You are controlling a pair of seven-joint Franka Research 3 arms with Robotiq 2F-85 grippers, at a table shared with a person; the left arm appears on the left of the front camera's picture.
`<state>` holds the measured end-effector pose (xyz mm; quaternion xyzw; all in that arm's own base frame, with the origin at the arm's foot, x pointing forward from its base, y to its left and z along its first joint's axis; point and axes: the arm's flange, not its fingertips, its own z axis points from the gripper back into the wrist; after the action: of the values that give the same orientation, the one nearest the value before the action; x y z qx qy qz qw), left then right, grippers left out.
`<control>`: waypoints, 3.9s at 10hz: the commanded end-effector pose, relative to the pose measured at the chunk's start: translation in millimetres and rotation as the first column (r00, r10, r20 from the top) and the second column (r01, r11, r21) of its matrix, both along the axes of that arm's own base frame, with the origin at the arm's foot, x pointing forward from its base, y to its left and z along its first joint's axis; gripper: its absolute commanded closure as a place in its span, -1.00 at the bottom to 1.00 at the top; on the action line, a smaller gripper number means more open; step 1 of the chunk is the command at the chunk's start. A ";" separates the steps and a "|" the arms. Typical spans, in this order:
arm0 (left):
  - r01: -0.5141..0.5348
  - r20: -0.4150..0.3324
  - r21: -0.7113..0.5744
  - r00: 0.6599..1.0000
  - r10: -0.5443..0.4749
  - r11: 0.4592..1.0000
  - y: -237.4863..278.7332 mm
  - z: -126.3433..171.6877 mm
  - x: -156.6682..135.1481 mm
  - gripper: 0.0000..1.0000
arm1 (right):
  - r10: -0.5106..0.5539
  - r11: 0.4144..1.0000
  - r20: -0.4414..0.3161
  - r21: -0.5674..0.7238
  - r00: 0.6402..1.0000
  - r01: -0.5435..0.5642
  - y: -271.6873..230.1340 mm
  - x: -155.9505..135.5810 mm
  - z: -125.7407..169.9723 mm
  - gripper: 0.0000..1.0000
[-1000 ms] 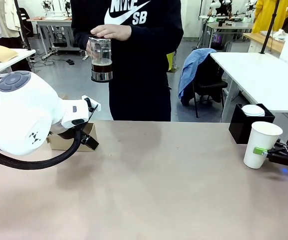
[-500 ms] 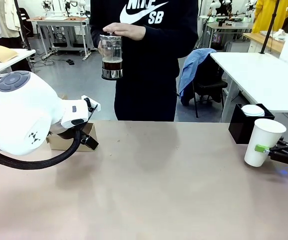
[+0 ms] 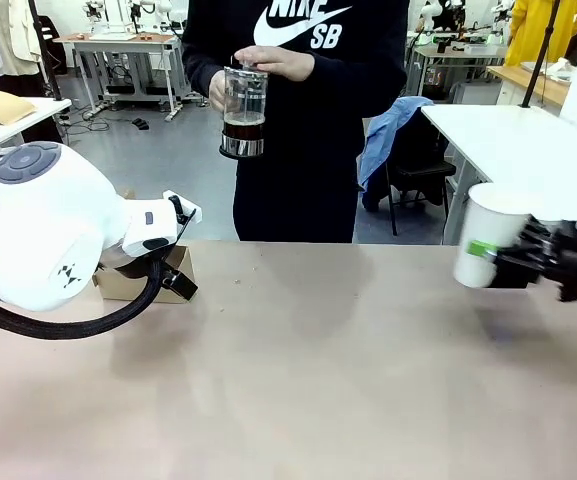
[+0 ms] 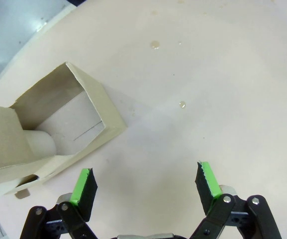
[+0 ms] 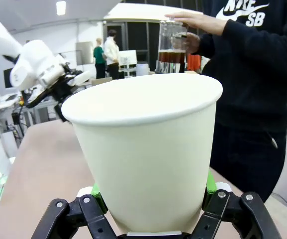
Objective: Pour a drink into a cup and package it in a carrier.
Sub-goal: Pick up the 600 ml Paper Cup and place it in the middle top area of the table, then when a person places the Paper Cup Lid on the 600 ml Paper Cup , lift the 600 ml Paper Cup.
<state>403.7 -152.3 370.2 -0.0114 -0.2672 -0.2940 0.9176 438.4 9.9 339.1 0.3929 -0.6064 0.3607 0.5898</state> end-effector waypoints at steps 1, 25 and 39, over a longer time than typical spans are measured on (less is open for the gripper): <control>0.000 0.000 -0.001 1.000 0.000 1.000 0.6 0.2 0.0 -1.00 | 0.007 1.000 -0.035 0.001 0.999 -0.007 52.0 47.2 -0.6 -0.60; 0.000 0.000 -0.001 1.000 0.000 1.000 0.6 0.2 0.0 -1.00 | 0.049 0.998 -0.097 0.050 0.994 -0.044 153.0 158.6 -89.6 -0.60; 0.000 0.000 -0.001 1.000 0.000 1.000 0.6 0.2 0.0 -1.00 | 0.049 0.998 -0.097 0.050 0.994 -0.044 153.0 158.6 -89.6 -0.60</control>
<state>403.9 -151.9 370.2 -0.0111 -0.2672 -0.2937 0.9177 596.7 161.6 248.1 0.4406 -0.5761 0.3392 0.5991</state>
